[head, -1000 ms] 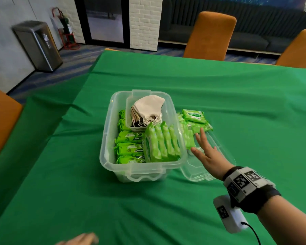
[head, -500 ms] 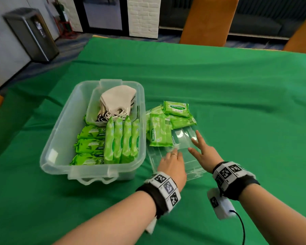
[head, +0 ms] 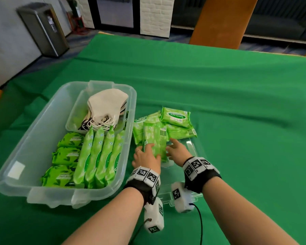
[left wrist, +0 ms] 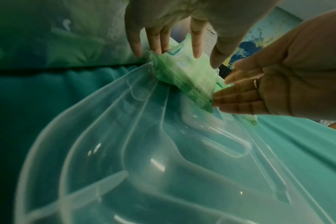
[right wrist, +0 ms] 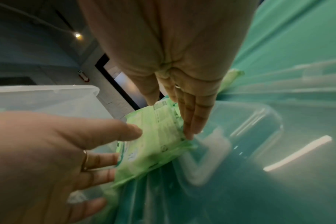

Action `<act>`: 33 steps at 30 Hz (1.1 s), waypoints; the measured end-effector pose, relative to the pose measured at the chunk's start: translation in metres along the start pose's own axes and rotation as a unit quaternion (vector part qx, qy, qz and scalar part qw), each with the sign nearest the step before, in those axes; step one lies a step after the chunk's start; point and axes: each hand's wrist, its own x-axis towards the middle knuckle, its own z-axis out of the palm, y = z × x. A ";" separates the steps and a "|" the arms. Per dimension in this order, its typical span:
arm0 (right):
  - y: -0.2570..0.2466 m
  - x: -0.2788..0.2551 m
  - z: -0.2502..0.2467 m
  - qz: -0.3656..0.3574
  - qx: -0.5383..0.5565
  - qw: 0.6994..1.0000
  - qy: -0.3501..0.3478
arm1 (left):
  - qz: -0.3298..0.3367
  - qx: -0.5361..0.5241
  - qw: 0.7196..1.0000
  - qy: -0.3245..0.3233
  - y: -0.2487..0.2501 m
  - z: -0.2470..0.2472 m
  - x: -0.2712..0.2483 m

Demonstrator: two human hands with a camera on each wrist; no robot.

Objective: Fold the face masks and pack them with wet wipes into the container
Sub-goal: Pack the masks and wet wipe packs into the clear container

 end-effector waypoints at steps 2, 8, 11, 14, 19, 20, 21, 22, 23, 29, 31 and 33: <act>0.000 0.005 0.001 0.010 0.015 1.000 -0.005 | -0.006 -0.024 1.000 0.019 -0.001 0.001 0.004; 0.010 0.000 -0.028 -0.005 0.092 0.995 -0.032 | 0.015 -0.167 0.985 0.047 -0.006 0.000 0.001; 0.008 -0.011 -0.043 -0.061 0.135 0.989 -0.008 | -0.038 -0.374 0.927 0.010 -0.006 -0.003 -0.004; 0.006 -0.016 -0.050 -0.129 0.111 0.985 -0.004 | -0.151 -0.594 0.778 -0.135 0.001 -0.006 -0.010; -0.006 -0.016 -0.058 -0.203 0.146 0.966 -0.066 | -0.149 -0.725 0.652 -0.164 0.002 -0.012 -0.008; -0.009 -0.015 -0.062 -0.204 0.138 0.966 -0.078 | -0.139 -0.703 0.679 -0.160 0.004 -0.012 -0.006; -0.012 -0.011 -0.066 -0.200 0.113 0.970 -0.078 | -0.130 -0.673 0.712 -0.152 0.006 -0.012 -0.005; -0.014 -0.005 -0.069 -0.193 0.075 0.976 -0.062 | -0.110 -0.641 0.747 -0.138 0.004 -0.008 -0.003; -0.017 0.004 -0.071 -0.184 0.021 0.982 -0.023 | -0.092 -0.616 0.773 -0.123 0.002 -0.003 -0.001; -0.026 0.074 -0.076 -0.058 -0.239 0.955 0.168 | 0.015 -0.531 0.845 -0.061 -0.011 0.001 -0.003; -0.023 0.088 -0.075 0.009 -0.256 0.957 0.135 | 0.029 -0.501 0.863 -0.065 -0.014 0.001 -0.003; -0.016 0.095 -0.074 0.024 -0.281 0.951 0.130 | 0.018 -0.488 0.870 -0.065 -0.017 0.000 -0.003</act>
